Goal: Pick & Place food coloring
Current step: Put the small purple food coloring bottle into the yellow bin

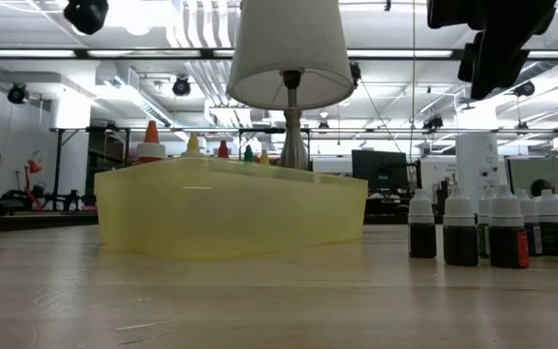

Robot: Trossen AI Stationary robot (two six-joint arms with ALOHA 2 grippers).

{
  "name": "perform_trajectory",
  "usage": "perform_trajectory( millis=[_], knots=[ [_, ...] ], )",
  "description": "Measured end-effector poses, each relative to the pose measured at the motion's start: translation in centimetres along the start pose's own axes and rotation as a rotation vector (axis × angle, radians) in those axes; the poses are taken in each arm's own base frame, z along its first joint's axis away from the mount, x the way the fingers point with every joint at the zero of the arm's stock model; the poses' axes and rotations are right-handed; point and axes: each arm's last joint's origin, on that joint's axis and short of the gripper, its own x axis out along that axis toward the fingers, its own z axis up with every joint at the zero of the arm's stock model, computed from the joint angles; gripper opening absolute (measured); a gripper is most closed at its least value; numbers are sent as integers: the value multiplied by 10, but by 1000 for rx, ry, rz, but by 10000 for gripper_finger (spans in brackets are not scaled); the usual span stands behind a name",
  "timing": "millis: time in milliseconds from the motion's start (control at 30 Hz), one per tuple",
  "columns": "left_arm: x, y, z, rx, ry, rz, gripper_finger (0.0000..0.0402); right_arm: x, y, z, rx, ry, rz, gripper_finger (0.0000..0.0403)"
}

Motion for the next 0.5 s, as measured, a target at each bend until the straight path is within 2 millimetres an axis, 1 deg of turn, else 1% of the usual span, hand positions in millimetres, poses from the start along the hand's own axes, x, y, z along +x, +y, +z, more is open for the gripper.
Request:
perform_trajectory(
  millis=[200,300,367,500],
  knots=[
    [-10,4,-18,-25,-82,7,0,4,0,0,2,-13,11,100],
    [-6,6,-35,-35,-91,5,0,4,-1,-1,3,-13,10,94],
    [-4,7,-41,-54,-138,-3,0,4,0,0,3,-15,10,90],
    [3,8,-57,-79,-172,-10,0,4,0,1,3,-39,3,87]
  ],
)
